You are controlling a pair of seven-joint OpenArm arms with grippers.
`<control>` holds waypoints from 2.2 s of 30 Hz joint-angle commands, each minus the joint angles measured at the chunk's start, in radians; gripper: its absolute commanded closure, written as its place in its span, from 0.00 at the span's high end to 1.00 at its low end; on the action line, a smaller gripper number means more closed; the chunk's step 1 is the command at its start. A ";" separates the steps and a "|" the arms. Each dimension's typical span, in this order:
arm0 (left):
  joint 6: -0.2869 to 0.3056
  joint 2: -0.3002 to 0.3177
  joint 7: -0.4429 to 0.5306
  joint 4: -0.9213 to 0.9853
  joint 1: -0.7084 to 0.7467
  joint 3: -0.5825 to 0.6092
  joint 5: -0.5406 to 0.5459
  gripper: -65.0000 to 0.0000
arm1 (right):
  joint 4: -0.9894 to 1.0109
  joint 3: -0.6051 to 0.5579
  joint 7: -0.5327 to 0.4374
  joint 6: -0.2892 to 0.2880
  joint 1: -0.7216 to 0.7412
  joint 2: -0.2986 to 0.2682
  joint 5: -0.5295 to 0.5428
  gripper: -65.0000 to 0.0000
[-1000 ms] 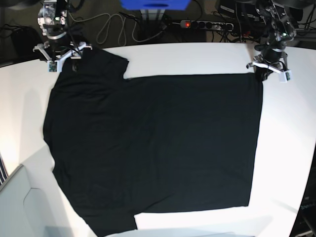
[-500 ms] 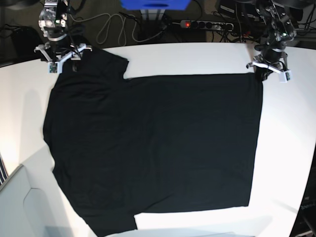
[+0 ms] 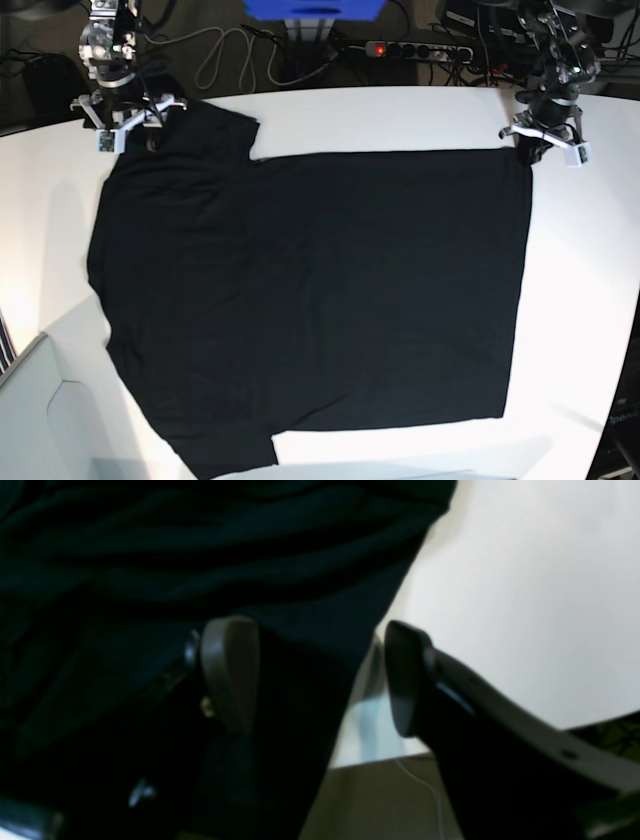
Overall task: Fold the T-shirt properly
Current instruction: 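Move the right gripper down to the other shoulder corner, then close both grippers on the shoulder edge of the shirt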
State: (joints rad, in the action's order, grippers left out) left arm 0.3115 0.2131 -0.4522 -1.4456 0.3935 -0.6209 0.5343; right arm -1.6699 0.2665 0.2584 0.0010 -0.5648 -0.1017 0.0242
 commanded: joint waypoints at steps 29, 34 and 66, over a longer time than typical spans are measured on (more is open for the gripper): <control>-0.008 0.006 -0.041 -0.114 0.051 -0.049 -0.024 0.00 | -0.149 0.010 0.042 -0.098 -0.053 -0.010 0.084 0.00; -0.008 0.004 -0.047 -0.162 0.061 -0.061 -0.024 0.00 | -0.240 0.050 0.042 -0.100 -0.077 -0.005 0.084 0.00; -0.013 0.013 -0.052 -0.215 -0.160 -0.069 -0.027 0.00 | -0.263 0.076 0.236 -0.103 0.365 -0.033 0.078 0.00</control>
State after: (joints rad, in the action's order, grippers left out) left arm 0.2966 0.2111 -0.5282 -1.6428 0.2398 -0.6876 0.4965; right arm -1.9209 0.3344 0.5076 -0.0940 -0.2024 -0.1265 0.1066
